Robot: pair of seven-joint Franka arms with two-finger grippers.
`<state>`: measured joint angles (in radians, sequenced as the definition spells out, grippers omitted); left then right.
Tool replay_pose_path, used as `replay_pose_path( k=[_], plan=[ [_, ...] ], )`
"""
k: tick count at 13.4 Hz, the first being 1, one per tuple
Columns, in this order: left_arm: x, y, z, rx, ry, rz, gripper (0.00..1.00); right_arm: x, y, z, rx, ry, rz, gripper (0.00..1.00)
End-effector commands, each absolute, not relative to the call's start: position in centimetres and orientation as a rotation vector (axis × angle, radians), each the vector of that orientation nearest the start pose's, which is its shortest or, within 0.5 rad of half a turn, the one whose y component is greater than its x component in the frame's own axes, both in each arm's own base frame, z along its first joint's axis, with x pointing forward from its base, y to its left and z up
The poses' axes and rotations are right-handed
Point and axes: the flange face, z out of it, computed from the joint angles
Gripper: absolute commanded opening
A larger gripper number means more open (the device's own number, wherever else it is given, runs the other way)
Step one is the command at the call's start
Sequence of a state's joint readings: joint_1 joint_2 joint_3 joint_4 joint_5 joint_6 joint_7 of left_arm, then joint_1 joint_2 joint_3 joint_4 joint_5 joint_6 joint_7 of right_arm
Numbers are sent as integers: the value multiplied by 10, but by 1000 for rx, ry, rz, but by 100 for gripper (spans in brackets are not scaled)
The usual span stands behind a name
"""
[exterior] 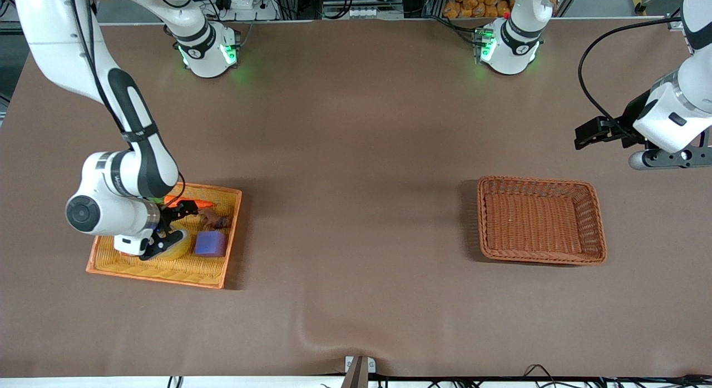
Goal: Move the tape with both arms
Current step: 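Lower the right gripper onto the yellow tape roll and close it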
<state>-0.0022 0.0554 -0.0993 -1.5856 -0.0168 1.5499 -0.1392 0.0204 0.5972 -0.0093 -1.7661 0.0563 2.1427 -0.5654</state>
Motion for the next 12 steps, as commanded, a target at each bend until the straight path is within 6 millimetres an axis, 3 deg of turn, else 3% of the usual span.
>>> replay_pose_path(
  k=[1, 3, 4, 6, 12],
  plan=[
    [562, -56, 586, -3175, -39, 131, 100, 641, 6, 208, -2894, -828, 287, 61],
    [563, -56, 584, -3175, -39, 128, 100, 641, 6, 207, -2894, -826, 292, 36],
    [563, -56, 582, -3175, -39, 131, 100, 643, 9, 209, -2895, -829, 288, 38],
    [564, -56, 581, -3175, -39, 128, 100, 654, 12, 218, -2905, -851, 257, 58],
    [564, -56, 577, -3174, -40, 138, 100, 659, 12, 208, -2897, -886, 270, 65]
  ],
)
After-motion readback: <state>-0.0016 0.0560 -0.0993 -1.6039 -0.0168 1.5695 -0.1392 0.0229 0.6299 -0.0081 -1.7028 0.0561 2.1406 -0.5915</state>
